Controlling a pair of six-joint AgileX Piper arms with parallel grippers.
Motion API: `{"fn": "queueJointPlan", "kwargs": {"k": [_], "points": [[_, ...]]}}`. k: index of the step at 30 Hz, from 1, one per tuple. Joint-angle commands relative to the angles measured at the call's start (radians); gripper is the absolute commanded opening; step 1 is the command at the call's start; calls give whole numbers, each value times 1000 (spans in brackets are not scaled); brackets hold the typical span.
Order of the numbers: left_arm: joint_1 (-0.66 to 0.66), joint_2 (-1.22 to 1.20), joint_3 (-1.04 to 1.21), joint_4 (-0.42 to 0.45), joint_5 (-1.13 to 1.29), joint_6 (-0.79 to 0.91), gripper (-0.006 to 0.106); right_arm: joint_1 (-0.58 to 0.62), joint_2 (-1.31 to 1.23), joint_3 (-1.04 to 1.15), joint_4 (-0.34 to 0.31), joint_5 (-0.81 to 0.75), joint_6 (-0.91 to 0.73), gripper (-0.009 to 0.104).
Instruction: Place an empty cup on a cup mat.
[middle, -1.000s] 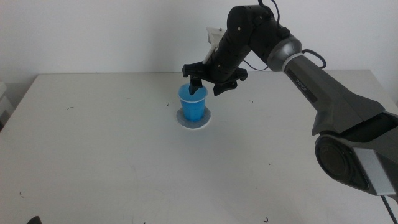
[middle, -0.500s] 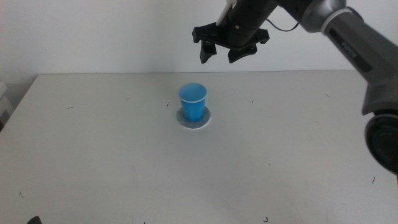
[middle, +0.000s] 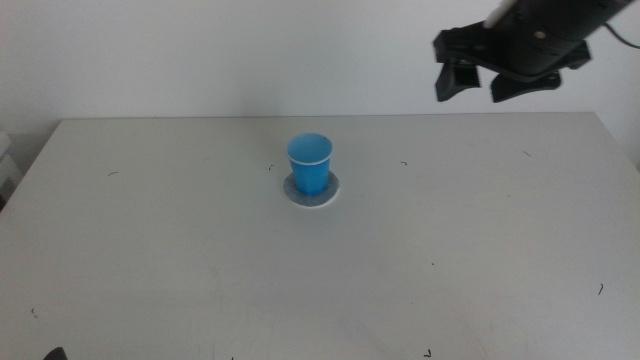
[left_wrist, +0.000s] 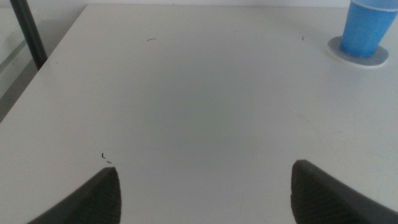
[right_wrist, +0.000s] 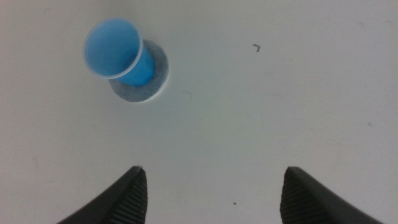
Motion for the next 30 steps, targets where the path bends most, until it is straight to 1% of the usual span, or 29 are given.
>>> {"fn": "queueJointPlan", "kwargs": {"k": [1, 5, 10, 15, 17, 23, 26, 30], "points": [[1, -6, -6, 0, -67, -11, 105, -41, -173, 119, -8, -146, -15, 55], [1, -6, -6, 0, -67, -11, 105, -125, -354, 323, -6, -269, -80, 59], [1, -6, -6, 0, -67, -11, 105, -233, -569, 555, -5, -393, -209, 73], [1, -6, -6, 0, -67, -11, 105, -284, -724, 712, -15, -479, -318, 85], [1, -6, -6, 0, -67, -11, 105, -284, -794, 785, -25, -529, -336, 86], [1, -6, -6, 0, -67, -11, 105, -283, -1017, 1018, -25, -714, -332, 86], [1, -6, -6, 0, -67, -11, 105, -283, -1121, 1113, -25, -753, -315, 87], [1, -6, -6, 0, -67, -11, 105, -283, -1238, 1228, -25, -761, -309, 90]]}}
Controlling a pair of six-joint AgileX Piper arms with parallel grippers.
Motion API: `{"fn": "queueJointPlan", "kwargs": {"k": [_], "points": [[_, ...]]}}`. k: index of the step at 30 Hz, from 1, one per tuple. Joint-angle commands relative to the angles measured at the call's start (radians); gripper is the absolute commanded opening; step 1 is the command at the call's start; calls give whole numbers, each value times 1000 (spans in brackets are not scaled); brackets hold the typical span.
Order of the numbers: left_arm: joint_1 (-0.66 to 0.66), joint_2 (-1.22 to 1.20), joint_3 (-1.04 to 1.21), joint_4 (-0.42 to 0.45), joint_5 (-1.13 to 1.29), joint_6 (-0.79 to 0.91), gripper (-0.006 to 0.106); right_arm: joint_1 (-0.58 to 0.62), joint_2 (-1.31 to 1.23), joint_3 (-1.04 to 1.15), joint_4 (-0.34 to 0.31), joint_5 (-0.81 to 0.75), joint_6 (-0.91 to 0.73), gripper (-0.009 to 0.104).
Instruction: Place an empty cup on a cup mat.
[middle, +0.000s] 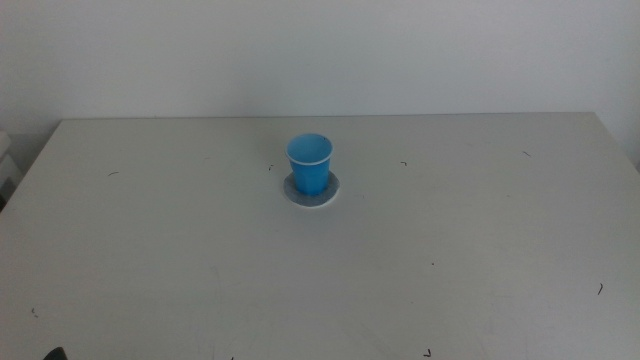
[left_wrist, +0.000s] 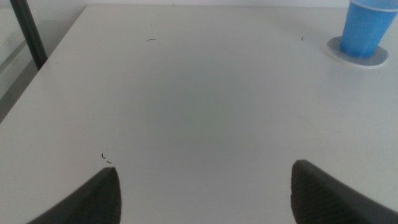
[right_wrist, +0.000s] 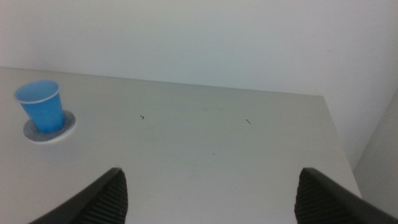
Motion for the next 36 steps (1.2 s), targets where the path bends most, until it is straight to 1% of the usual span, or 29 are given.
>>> {"fn": "queueJointPlan", "kwargs": {"k": [1, 22, 26, 32, 36], "points": [[1, -6, -6, 0, -67, -11, 105, -7, -49, 34, -10, -86, 2, 90], [1, -6, -6, 0, -67, -11, 105, -7, -474, 328, -10, -78, 1, 90], [1, -6, -6, 0, -67, -11, 105, -7, -483, 373, -13, -79, 0, 90], [1, -6, -6, 0, -67, -11, 105, -7, -486, 413, -71, -77, 1, 90], [1, -6, -6, 0, -67, -11, 105, -7, -486, 430, -97, -78, 1, 90]]}}
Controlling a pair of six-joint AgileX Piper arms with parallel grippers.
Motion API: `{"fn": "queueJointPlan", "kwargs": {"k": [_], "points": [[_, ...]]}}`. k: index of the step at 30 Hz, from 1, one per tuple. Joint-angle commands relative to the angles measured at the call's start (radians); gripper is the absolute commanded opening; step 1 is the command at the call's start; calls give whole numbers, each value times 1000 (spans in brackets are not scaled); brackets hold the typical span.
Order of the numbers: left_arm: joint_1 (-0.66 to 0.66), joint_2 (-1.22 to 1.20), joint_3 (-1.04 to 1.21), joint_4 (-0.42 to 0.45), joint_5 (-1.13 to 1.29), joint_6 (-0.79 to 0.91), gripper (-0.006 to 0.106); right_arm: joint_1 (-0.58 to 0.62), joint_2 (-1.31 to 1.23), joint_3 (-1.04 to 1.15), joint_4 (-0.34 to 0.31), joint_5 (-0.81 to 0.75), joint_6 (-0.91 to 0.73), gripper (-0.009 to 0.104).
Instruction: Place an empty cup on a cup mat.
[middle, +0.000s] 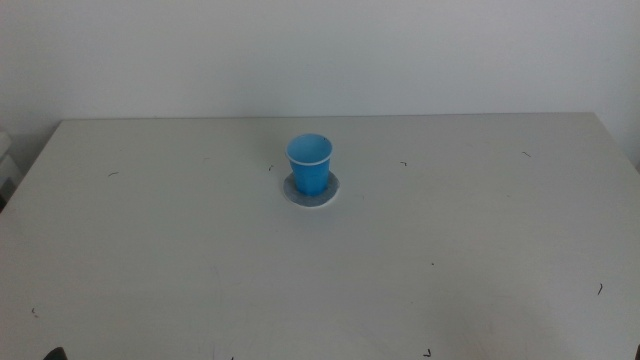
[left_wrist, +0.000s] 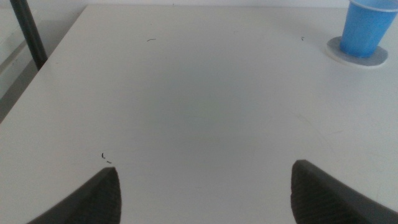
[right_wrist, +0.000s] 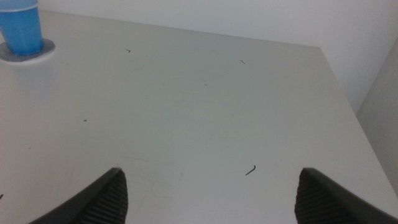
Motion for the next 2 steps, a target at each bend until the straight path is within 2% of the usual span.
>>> {"fn": "queueJointPlan", "kwargs": {"k": [1, 2], "points": [[1, -6, -6, 0, -67, -11, 105, -7, -26, -22, -18, -78, -5, 90], [1, -6, -6, 0, -67, -11, 105, -7, -26, -22, -17, -78, -5, 90]]}}
